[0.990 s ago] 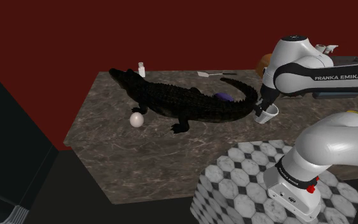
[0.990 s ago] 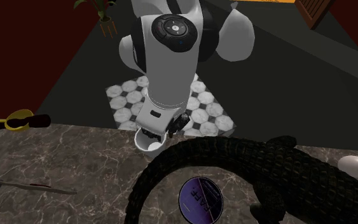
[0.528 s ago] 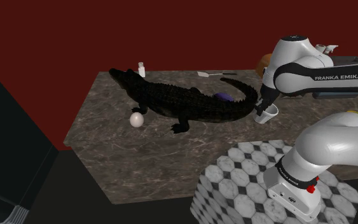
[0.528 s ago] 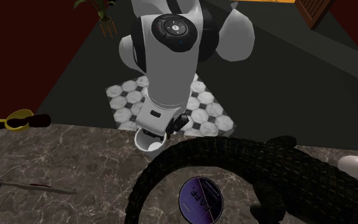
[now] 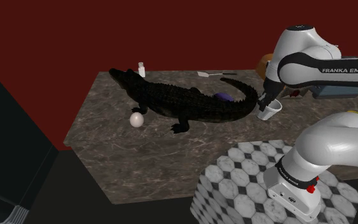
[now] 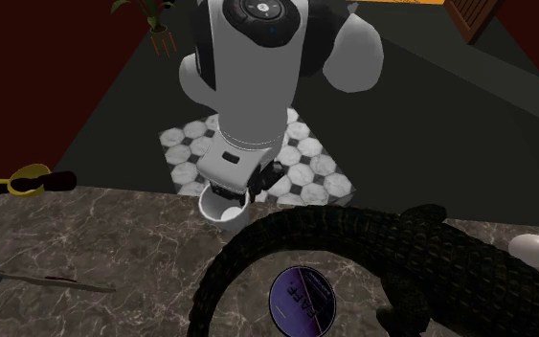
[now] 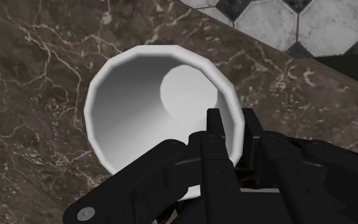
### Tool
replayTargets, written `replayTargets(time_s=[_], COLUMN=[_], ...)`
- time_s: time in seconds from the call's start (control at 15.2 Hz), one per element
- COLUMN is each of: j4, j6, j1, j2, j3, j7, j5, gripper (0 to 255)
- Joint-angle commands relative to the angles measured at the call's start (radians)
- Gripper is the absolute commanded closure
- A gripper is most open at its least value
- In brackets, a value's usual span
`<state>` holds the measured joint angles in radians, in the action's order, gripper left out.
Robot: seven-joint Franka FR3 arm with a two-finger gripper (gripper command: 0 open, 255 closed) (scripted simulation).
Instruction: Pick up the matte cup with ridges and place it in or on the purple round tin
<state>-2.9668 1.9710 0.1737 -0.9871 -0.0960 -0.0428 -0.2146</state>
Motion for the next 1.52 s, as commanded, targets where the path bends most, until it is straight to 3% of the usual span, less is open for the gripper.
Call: replayTargets(time_s=[0.0,1.06,1.45], j4=[0.027,0.219,0.390], j6=[-0.036,-0.249,-0.161], j1=[-0.004,-0.015,-0.058], j2=[-0.009,-0.030,0.237], j3=[0.004,0.024,0.081], j7=[-0.003,-0.026,0.047], j5=[0.006,0.034,0.084], gripper=[255,255,255])
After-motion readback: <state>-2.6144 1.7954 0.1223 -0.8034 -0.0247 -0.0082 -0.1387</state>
